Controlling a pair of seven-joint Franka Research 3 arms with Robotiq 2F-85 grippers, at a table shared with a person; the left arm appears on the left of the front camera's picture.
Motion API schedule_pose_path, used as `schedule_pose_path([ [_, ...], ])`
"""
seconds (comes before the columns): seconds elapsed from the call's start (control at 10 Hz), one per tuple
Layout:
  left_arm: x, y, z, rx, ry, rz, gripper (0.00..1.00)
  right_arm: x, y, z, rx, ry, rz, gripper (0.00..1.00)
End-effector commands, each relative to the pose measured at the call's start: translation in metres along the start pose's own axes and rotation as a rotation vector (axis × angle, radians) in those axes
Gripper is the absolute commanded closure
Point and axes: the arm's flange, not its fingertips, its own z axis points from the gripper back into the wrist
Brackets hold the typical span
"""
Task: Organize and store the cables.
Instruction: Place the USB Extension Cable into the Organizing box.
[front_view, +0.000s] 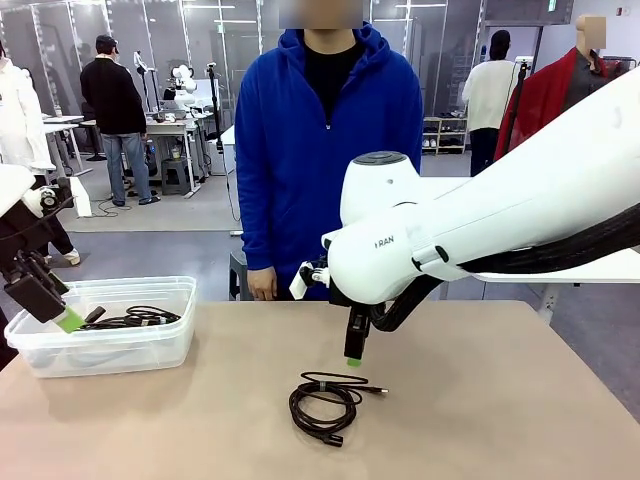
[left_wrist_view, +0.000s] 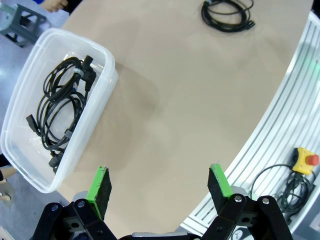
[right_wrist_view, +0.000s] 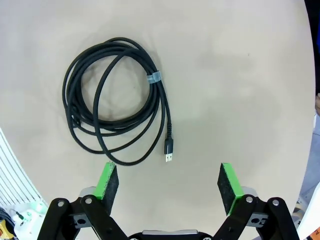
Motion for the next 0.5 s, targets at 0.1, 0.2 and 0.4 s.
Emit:
schedule_pose_path([
  [0.1, -0.003, 0.001, 0.001, -0.006, 0.041, -0.099, 0.02, -0.046, 0.004, 0.026, -0.005, -0.093, 0.013, 0.0],
  [0.2, -0.003, 0.002, 0.001, -0.005, 0.053, -0.136, 0.02, -0.064, 0.004, 0.032, 0.002, -0.082, 0.015, 0.0],
  [0.4, -0.006, 0.002, 0.003, -0.003, 0.091, -0.213, 0.02, -0.108, 0.005, 0.048, 0.01, -0.127, 0.004, 0.0],
])
